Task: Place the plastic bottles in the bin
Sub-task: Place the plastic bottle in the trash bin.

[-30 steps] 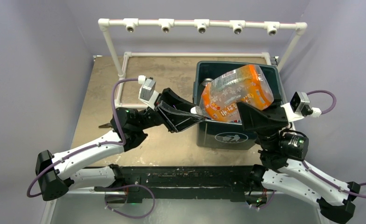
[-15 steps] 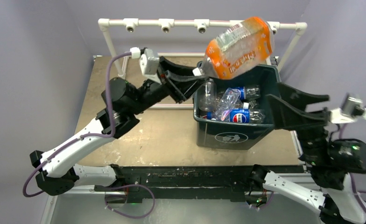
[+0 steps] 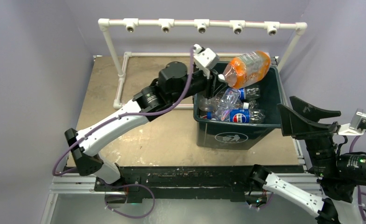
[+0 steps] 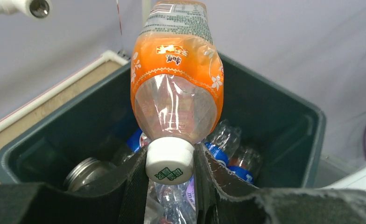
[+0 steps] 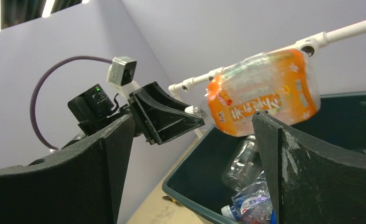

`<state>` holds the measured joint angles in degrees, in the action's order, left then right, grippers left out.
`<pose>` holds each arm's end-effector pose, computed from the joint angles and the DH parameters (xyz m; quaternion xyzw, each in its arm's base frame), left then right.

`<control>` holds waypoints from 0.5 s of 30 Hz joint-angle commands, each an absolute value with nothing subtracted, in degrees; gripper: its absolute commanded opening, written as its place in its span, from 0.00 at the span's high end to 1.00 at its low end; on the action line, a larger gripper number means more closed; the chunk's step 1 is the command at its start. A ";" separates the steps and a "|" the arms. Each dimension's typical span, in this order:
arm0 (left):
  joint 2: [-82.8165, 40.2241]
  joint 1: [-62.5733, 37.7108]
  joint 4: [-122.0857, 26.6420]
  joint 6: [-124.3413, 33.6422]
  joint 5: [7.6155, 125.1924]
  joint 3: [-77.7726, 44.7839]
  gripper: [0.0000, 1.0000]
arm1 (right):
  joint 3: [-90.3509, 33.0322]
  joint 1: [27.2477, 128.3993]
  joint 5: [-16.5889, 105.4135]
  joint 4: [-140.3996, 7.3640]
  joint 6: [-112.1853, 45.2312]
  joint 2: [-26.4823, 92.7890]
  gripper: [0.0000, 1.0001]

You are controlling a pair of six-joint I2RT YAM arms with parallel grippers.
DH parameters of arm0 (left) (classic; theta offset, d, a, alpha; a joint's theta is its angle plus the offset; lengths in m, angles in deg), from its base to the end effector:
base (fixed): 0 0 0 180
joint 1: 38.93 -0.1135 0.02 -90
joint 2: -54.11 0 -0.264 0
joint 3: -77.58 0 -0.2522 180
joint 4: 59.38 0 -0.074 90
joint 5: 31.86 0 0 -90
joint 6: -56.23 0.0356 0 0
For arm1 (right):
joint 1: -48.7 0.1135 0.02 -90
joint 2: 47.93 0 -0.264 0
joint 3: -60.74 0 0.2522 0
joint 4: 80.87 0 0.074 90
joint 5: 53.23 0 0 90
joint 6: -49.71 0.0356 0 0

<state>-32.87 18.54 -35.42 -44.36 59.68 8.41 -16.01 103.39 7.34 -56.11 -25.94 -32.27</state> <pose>0.1854 -0.2925 0.4789 0.2902 0.6455 -0.4032 0.5801 -0.0017 -0.0327 0.4677 0.0622 0.4880 0.3946 0.7761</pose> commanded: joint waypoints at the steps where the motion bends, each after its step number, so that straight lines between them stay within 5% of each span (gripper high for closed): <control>1: -36.86 21.02 -25.75 -41.14 54.09 15.45 1.00 | -16.09 103.89 7.40 -54.87 -27.20 -32.99 0.01; 9: -40.88 23.65 -18.82 -40.63 44.36 20.33 1.00 | -15.10 103.89 6.90 -55.21 -27.20 -33.07 0.01; 10: -40.63 23.87 -18.87 -40.55 44.28 20.32 0.88 | -14.96 103.89 6.89 -55.33 -27.20 -33.07 0.01; 14: -37.84 24.39 -21.67 -42.08 44.11 18.01 0.11 | -14.84 103.89 6.89 -55.53 -27.28 -32.62 0.01; 15: -36.88 24.50 -22.86 -42.39 44.15 17.29 0.05 | -14.94 103.89 6.89 -55.55 -27.28 -32.49 0.01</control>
<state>-41.77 23.88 -19.40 -41.56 46.24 16.94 -14.78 103.39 7.34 -54.69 -26.27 -32.27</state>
